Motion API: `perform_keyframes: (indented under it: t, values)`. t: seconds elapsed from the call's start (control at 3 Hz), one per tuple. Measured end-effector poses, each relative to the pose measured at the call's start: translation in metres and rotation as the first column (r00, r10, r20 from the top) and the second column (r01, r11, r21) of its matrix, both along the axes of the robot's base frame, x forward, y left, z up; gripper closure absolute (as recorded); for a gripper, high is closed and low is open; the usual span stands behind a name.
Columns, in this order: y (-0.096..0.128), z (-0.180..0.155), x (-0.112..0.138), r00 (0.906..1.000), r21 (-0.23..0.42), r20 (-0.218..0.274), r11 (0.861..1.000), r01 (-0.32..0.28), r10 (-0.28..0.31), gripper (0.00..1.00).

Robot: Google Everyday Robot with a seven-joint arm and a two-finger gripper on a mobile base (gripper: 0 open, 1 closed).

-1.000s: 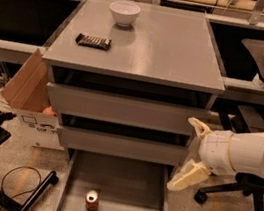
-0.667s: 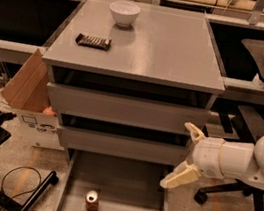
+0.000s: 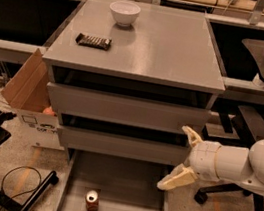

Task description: Pick coke can from bottom drawer and place on counter

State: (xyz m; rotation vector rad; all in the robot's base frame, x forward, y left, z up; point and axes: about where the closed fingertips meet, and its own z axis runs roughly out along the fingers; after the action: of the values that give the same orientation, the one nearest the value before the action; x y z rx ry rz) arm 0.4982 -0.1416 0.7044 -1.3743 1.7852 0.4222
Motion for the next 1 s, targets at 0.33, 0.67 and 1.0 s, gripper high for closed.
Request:
perform_keyframes:
  t: [0.33, 0.67, 1.0]
  values:
    - [0.028, -0.067, 0.0, 0.9971, 0.038, -0.076, 0.999, -0.002, 0.005, 0.0]
    - [0.06, -0.156, 0.003, 0.9906, 0.074, -0.133, 0.997, -0.023, 0.033, 0.0]
    - [0.083, -0.232, 0.006, 0.9827, 0.121, -0.172, 0.991, -0.049, 0.069, 0.0]
